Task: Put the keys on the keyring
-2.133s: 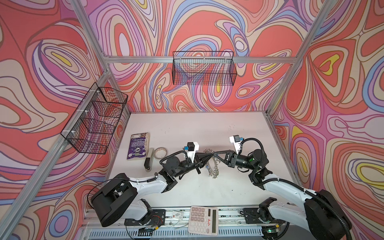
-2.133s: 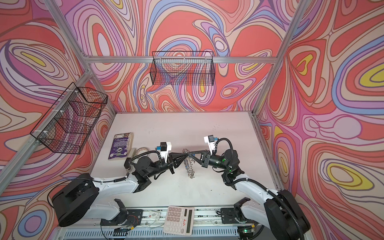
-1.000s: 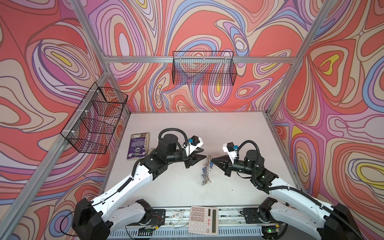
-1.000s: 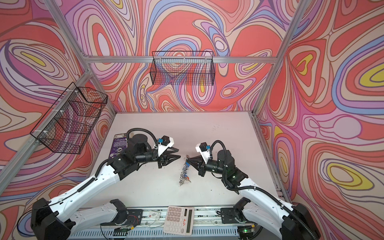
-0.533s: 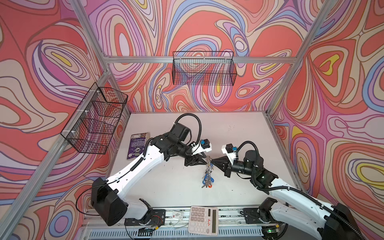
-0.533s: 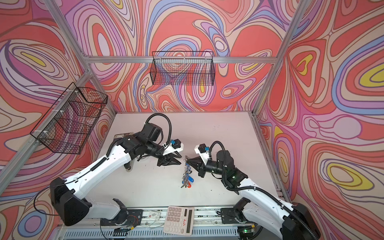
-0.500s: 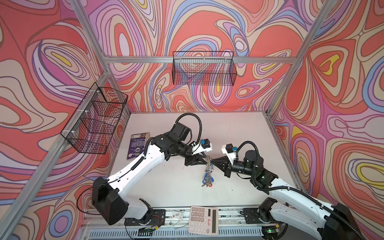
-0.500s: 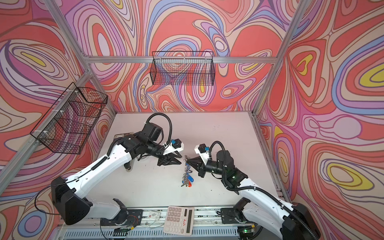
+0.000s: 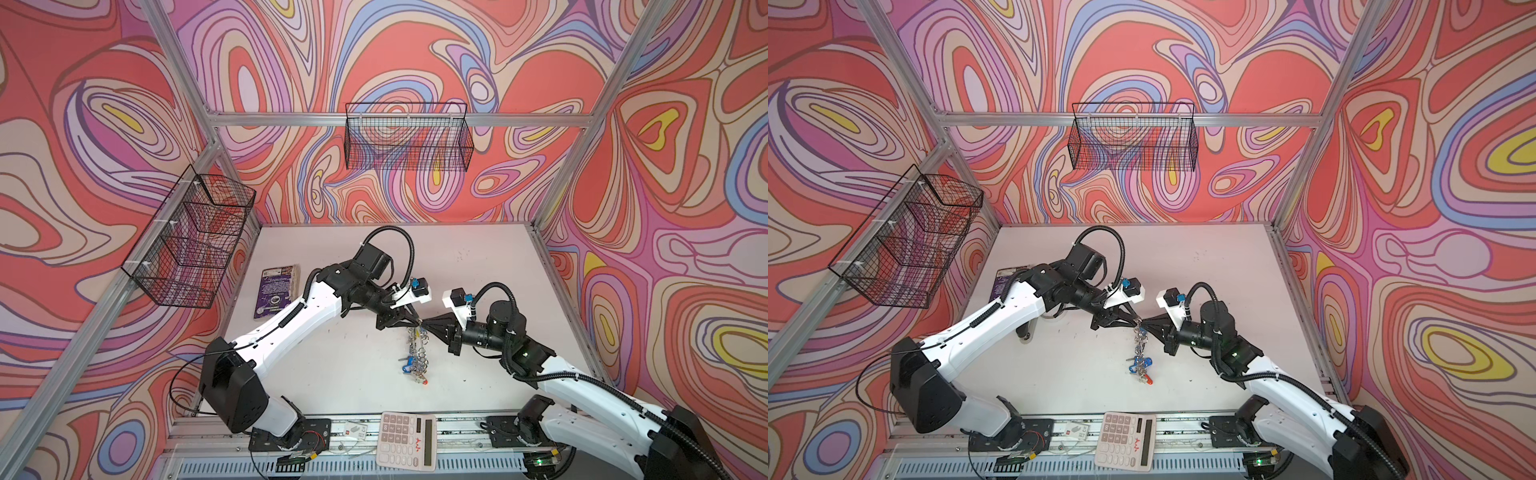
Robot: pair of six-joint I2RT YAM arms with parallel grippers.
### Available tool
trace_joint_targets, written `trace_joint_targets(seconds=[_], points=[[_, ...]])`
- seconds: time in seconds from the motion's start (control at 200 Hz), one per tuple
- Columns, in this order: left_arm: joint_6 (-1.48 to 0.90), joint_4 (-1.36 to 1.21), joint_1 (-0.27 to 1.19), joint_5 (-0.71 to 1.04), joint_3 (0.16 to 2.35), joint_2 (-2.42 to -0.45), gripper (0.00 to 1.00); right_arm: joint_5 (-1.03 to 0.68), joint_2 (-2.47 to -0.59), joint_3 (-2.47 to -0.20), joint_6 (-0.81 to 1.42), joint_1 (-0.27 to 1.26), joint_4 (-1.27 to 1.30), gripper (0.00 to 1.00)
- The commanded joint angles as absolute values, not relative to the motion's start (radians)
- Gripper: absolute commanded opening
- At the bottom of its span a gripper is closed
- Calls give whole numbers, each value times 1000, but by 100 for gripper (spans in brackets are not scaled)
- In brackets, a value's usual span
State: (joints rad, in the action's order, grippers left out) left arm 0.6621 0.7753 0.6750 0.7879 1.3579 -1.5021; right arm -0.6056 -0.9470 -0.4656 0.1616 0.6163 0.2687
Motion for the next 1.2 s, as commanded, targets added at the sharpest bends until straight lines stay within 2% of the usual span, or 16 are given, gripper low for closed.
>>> trace_joint_targets(seconds=[0.0, 0.175, 0.496, 0.781, 0.952, 1.057, 1.132, 1.197], points=[[689, 811, 682, 798, 1384, -1512, 24, -613, -948, -499, 149, 619, 331, 0], [684, 821, 690, 792, 1395, -1528, 17, -612, -946, -497, 151, 619, 333, 0], [685, 835, 700, 781, 1396, -1548, 13, -611, -948, -499, 151, 620, 334, 0], [673, 849, 715, 775, 1396, -1563, 0, -607, -949, -495, 156, 620, 344, 0], [659, 848, 718, 777, 1389, -1560, 0, -601, -953, -494, 157, 620, 348, 0], [589, 759, 718, 706, 1352, -1535, 0, -584, -947, -496, 164, 619, 340, 0], [548, 705, 715, 671, 1326, -1509, 0, -542, -935, -509, 188, 620, 305, 15], [504, 631, 708, 666, 1285, -1465, 0, -499, -918, -528, 200, 614, 257, 19]])
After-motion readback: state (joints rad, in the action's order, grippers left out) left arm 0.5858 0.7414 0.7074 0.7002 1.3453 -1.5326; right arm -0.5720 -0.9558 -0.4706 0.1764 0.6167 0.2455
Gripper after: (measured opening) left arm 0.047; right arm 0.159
